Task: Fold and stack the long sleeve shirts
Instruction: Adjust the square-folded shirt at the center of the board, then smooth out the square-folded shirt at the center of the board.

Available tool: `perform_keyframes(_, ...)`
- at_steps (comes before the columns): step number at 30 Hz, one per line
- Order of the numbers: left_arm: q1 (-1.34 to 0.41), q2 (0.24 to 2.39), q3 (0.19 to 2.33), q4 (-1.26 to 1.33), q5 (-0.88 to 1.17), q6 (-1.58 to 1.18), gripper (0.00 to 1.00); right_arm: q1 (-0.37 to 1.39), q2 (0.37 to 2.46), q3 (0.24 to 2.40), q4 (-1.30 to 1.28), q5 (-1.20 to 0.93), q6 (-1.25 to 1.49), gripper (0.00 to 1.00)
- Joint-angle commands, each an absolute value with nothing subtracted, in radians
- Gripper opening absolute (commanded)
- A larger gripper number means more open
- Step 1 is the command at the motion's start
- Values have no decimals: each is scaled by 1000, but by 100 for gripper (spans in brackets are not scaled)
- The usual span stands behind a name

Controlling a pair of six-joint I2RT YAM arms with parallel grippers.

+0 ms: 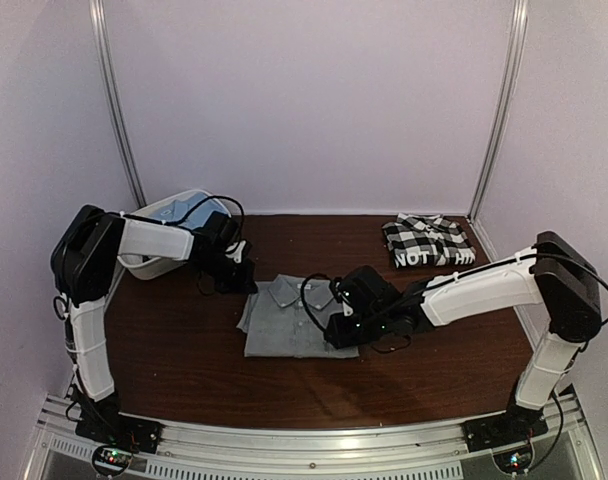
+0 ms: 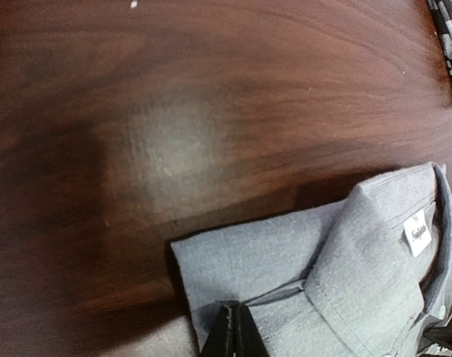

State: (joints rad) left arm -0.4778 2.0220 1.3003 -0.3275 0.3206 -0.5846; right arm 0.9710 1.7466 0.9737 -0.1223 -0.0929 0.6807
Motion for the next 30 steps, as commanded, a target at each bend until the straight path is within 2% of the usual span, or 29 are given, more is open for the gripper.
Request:
perform_keyframes(1, -463, 2012, 1368, -392, 271, -520, 13, 954, 1673, 1003, -110, -90, 688, 31)
perform_keyframes(4, -465, 1942, 1341, -401, 248, -527, 29, 918, 1662, 1007, -95, -107, 690, 31)
perform_keyframes(6, -465, 1883, 1302, -399, 236, -539, 33, 905, 1668, 1014, -91, -117, 688, 31)
perform_keyframes(17, -476, 1665, 1021, -277, 363, -611, 34, 835, 1697, 1033, -112, -89, 648, 32)
perform_keyframes(30, -553, 1694, 1006, -150, 430, -670, 24, 825, 1722, 1012, -40, -205, 666, 27)
